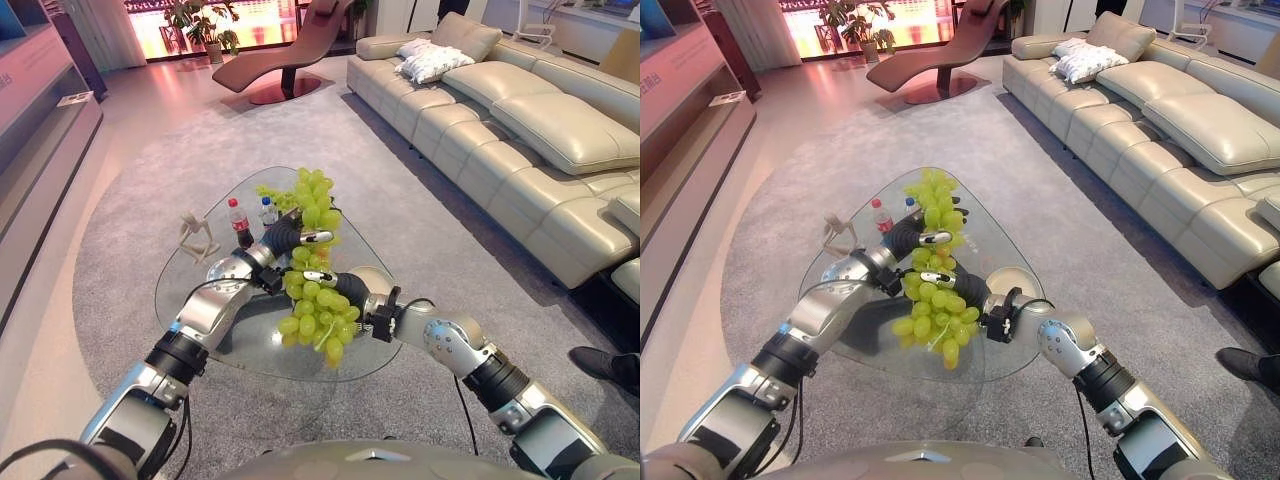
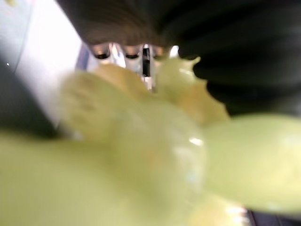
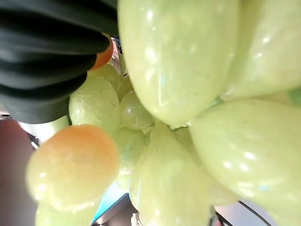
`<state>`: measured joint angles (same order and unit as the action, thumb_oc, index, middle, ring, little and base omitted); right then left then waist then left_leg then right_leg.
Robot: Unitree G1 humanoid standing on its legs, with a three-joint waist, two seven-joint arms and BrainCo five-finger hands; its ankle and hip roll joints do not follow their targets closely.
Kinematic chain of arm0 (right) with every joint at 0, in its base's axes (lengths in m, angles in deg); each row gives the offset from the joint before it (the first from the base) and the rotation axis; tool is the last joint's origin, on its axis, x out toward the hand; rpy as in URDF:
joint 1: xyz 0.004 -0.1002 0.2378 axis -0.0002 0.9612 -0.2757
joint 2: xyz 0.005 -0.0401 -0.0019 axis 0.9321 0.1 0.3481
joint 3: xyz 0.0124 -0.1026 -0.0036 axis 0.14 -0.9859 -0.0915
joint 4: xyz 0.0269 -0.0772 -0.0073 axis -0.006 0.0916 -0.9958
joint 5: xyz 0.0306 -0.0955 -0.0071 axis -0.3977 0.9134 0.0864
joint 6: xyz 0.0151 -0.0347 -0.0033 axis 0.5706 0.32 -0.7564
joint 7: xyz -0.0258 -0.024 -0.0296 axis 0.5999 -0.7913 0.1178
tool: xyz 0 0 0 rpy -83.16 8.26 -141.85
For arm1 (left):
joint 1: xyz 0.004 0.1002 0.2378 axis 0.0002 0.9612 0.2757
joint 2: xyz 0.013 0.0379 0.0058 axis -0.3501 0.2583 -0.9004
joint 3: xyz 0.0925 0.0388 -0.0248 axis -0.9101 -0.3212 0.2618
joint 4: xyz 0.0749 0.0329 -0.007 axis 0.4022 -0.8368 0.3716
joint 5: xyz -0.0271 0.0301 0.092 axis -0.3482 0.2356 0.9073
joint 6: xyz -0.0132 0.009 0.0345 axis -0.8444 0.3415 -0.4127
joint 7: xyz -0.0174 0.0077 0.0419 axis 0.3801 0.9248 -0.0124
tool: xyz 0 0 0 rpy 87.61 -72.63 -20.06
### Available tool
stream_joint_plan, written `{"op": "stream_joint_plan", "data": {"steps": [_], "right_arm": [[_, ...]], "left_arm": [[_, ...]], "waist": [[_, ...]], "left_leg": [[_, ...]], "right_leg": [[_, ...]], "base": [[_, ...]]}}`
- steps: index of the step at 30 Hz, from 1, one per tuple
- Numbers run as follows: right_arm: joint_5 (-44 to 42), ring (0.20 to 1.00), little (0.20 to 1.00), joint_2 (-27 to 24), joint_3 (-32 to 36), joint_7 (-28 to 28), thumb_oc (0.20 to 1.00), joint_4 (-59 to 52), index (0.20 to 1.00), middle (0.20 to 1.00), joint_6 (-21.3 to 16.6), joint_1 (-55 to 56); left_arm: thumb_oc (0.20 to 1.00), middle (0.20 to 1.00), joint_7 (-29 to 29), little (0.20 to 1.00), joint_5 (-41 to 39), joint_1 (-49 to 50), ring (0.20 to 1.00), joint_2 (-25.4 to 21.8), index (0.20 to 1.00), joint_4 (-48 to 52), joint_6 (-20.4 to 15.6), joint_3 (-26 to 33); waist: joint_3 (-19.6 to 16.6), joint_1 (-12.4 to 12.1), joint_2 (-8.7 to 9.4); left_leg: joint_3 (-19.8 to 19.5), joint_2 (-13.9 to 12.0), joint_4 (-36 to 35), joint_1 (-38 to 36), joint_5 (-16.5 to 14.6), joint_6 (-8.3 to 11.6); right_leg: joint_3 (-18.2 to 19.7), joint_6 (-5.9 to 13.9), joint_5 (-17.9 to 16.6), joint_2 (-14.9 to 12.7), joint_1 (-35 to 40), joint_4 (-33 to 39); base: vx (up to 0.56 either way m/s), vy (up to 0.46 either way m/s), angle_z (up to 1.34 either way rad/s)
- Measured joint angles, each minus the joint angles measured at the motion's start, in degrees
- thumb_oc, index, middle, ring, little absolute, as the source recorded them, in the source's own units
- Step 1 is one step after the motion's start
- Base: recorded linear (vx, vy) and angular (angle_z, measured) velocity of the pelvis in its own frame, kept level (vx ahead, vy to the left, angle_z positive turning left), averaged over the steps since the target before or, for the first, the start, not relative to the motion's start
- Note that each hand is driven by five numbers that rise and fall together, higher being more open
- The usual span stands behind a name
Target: Pick up fruits into the plate
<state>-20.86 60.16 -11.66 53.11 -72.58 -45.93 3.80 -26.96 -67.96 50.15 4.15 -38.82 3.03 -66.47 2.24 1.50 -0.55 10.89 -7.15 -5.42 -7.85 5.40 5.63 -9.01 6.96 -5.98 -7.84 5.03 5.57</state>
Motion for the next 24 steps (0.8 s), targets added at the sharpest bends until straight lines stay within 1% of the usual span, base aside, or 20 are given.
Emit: {"op": "stream_joint_plan", "data": {"steps": [2, 3, 4, 6, 7, 9, 10, 11, 12, 14, 16, 19, 20, 22, 24], "right_arm": [[0.0, 0.200, 0.200, 0.1, 3.1, 0.0, 0.200, 0.0, 0.200, 0.200, -1.4, 2.0], [0.0, 0.200, 0.200, 0.1, 3.1, 0.0, 0.200, 0.0, 0.200, 0.200, -1.4, 2.0], [0.0, 0.200, 0.200, -0.2, 7.8, 0.0, 0.200, 0.0, 0.200, 0.200, -2.9, 4.1], [0.0, 0.200, 0.200, -0.7, 10.8, -0.3, 0.200, 0.1, 0.200, 0.200, -3.7, 5.0], [0.0, 0.200, 0.200, -1.5, 12.4, -1.0, 0.200, 0.1, 0.200, 0.200, -4.5, 5.2], [-0.4, 0.200, 0.200, -2.5, 14.0, -1.5, 0.200, 0.5, 0.200, 0.200, -5.3, 5.2], [-0.4, 0.200, 0.200, -2.5, 14.0, -1.5, 0.200, 0.5, 0.200, 0.200, -5.3, 5.2], [-1.2, 0.200, 0.200, -2.6, 15.3, -2.0, 0.200, 2.3, 0.200, 0.200, -5.9, 5.2], [-1.2, 0.200, 0.200, -2.6, 15.7, -2.3, 0.200, 2.9, 0.200, 0.200, -6.3, 5.2], [-2.3, 0.200, 0.200, -2.7, 16.2, -2.5, 0.200, 5.8, 0.200, 0.200, -7.4, 4.9], [-2.3, 0.200, 0.200, -2.7, 18.0, -3.6, 0.200, 8.6, 0.200, 0.200, -7.7, 4.7], [-2.2, 0.200, 0.200, -2.8, 19.8, -4.5, 0.200, 14.1, 0.200, 0.200, -9.1, 2.9], [-2.2, 0.200, 0.200, -3.2, 20.2, -4.9, 0.200, 17.6, 0.200, 0.200, -9.7, 1.6], [-2.1, 0.200, 0.200, -4.4, 21.3, -6.4, 0.200, 21.1, 0.200, 0.200, -9.9, 0.1], [-2.0, 0.200, 0.200, -6.3, 21.7, -7.5, 0.200, 27.0, 0.200, 0.200, -10.3, -3.7]], "left_arm": [[1.000, 1.000, 0.9, 1.000, -2.6, 3.3, 1.000, 0.1, 1.000, -0.1, -0.2, 3.0], [1.000, 1.000, 0.9, 1.000, -2.6, 3.3, 1.000, 0.1, 1.000, -0.1, -0.2, 3.0], [1.000, 1.000, 1.8, 1.000, -4.4, 8.0, 1.000, 0.1, 1.000, -2.1, -0.2, 5.5], [1.000, 1.000, 2.8, 1.000, -4.7, 11.6, 1.000, 0.2, 1.000, -5.1, -0.1, 7.2], [1.000, 1.000, 3.4, 1.000, -4.7, 14.1, 1.000, 0.0, 1.000, -8.3, -0.1, 7.4], [1.000, 1.000, 4.7, 1.000, -4.6, 16.7, 1.000, 0.2, 1.000, -12.8, -0.1, 7.4], [1.000, 1.000, 4.7, 1.000, -4.6, 16.7, 1.000, 0.2, 1.000, -12.8, -0.1, 7.4], [1.000, 1.000, 6.0, 1.000, -4.6, 17.6, 1.000, 0.4, 1.000, -16.2, -0.3, 7.5], [1.000, 1.000, 6.1, 1.000, -4.6, 17.7, 1.000, 0.4, 1.000, -16.9, -0.3, 7.5], [1.000, 1.000, 7.6, 1.000, -4.6, 18.5, 1.000, 0.8, 1.000, -20.3, -2.3, 8.5], [1.000, 1.000, 7.7, 1.000, -4.5, 19.1, 1.000, 1.1, 1.000, -23.2, -2.7, 9.4], [1.000, 1.000, 6.8, 1.000, -4.5, 18.2, 1.000, 2.1, 1.000, -29.4, -3.6, 10.2], [1.000, 1.000, 5.9, 1.000, -4.5, 17.4, 1.000, 3.1, 1.000, -33.1, -4.0, 10.8], [1.000, 1.000, 3.5, 1.000, -4.4, 17.1, 1.000, 3.8, 1.000, -34.9, -3.9, 11.3], [1.000, 1.000, -0.2, 1.000, -3.8, 15.9, 1.000, 4.0, 1.000, -38.2, -4.0, 11.3]], "waist": [[0.1, -0.2, -0.03], [0.1, -0.2, -0.03], [0.8, -0.2, -0.06], [1.5, -0.2, 0.00], [2.5, -0.4, 0.07], [3.9, -1.0, 0.03], [3.9, -1.0, 0.03], [4.3, -1.6, 0.05], [4.6, -1.7, 0.08], [5.4, -1.9, 0.02], [6.5, -2.1, 0.01], [8.5, -2.3, -0.18], [9.0, -2.3, -0.32], [11.4, -3.0, -0.48], [13.2, -3.2, -0.89]], "left_leg": [[-0.3, -0.1, 0.0, 0.9, 0.0, 0.08], [-0.3, -0.1, 0.0, 0.9, 0.0, 0.08], [-0.8, 0.1, 0.0, 1.3, 0.2, -0.20], [-1.1, 0.1, 0.0, 1.5, 0.2, -0.21], [-1.1, 0.1, 0.0, 1.6, 0.2, -0.22], [-1.1, 0.1, 0.0, 1.7, 0.2, -0.22], [-1.1, 0.1, 0.0, 1.7, 0.2, -0.22], [-1.3, 0.2, 0.0, 2.4, 0.2, -0.20], [-1.5, 0.2, 0.1, 2.6, 0.3, -0.19], [-1.7, 0.2, 0.1, 2.9, 0.4, -0.03], [-1.8, 0.3, 0.1, 4.0, 0.5, -0.02], [-2.4, 0.3, 0.3, 5.6, 1.2, -0.02], [-2.8, 0.3, 0.3, 6.4, 1.4, 0.00], [-2.8, 0.1, 0.3, 6.6, 1.6, 0.11], [-3.4, 0.1, 0.3, 9.3, 2.1, 0.06]], "right_leg": [[-0.4, -0.01, 0.0, -0.2, -0.7, 0.0], [-0.4, -0.01, 0.0, -0.2, -0.7, 0.0], [-0.9, 0.08, 0.0, -0.4, -0.8, 0.0], [-1.1, 0.16, 0.0, -0.4, -0.8, 0.0], [-1.1, 0.23, 0.0, -0.4, -0.8, 0.0], [-1.1, 0.21, 0.0, -0.4, -1.0, 0.0], [-1.1, 0.21, 0.0, -0.4, -1.0, 0.0], [-1.3, 0.25, 0.0, -0.3, -1.6, 0.0], [-1.3, 0.16, -0.1, -0.3, -1.7, 0.0], [-1.6, 0.05, -0.2, -0.3, -1.8, 0.0], [-1.9, 0.07, -0.2, -0.3, -2.7, 0.0], [-2.4, -0.09, -0.4, -0.2, -4.0, 0.0], [-2.6, -0.09, -0.4, -0.1, -4.6, 0.0], [-2.6, -0.31, -0.6, 0.1, -4.9, 0.0], [-2.9, -0.37, -0.9, 0.1, -7.1, -0.1]], "base": [[0.00, 0.005, 0.07], [-0.01, 0.004, 0.11], [-0.01, 0.001, 0.11], [-0.02, 0.007, 0.10], [-0.03, 0.010, 0.03], [-0.02, 0.009, 0.00], [-0.03, 0.017, 0.03], [-0.04, 0.013, 0.06], [-0.04, 0.014, 0.09], [-0.04, 0.013, 0.06], [-0.10, 0.010, 0.03], [-0.09, 0.005, 0.07], [-0.08, -0.005, 0.10], [-0.12, -0.006, 0.06], [-0.11, 0.000, 0.09]]}}
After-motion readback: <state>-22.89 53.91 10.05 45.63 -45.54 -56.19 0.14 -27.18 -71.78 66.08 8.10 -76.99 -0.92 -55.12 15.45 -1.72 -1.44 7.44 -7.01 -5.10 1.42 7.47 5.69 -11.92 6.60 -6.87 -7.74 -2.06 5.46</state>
